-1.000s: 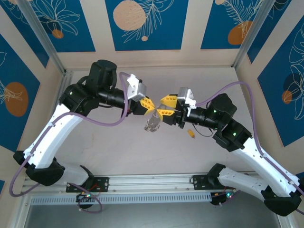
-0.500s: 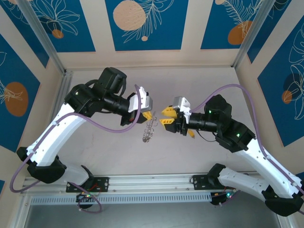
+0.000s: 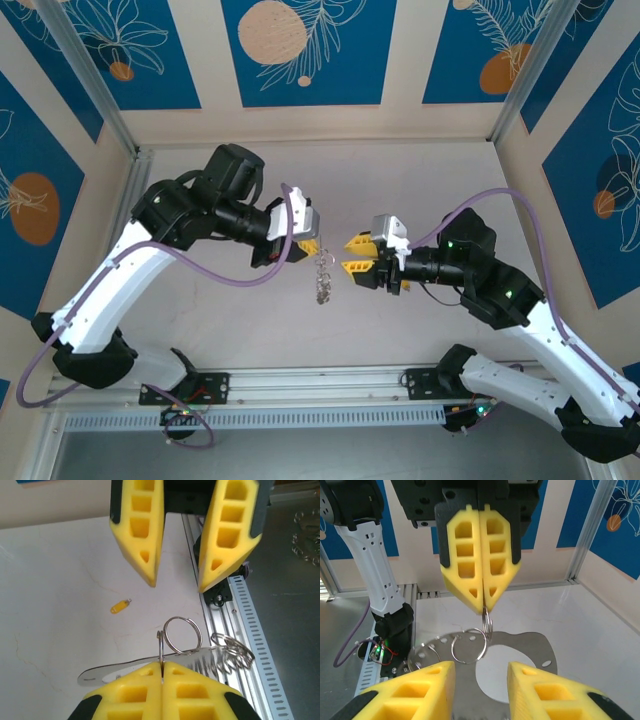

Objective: Put the keys on the keyring

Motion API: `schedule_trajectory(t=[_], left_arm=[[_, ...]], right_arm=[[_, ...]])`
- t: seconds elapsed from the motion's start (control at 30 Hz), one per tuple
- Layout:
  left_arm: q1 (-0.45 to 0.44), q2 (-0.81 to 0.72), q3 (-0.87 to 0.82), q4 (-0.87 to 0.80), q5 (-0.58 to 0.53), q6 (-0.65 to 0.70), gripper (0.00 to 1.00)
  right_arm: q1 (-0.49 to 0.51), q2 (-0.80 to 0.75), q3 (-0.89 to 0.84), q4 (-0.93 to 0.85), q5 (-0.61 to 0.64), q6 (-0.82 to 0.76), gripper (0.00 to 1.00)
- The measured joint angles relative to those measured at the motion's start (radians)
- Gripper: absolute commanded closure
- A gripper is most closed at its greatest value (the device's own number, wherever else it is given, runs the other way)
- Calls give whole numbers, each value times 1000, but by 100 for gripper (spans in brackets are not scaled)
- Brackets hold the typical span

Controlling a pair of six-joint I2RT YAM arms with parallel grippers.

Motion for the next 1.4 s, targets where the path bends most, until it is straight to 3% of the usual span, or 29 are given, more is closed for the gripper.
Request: schedule_trajectory(t=[0.57, 1.4], left_arm=[[-2, -91, -24, 78, 125, -30, 100], [-5, -109, -61, 121, 151, -52, 100]], right_arm=[[0, 15, -8, 166, -98, 90, 70], [66, 79, -6, 240, -128, 116, 71]])
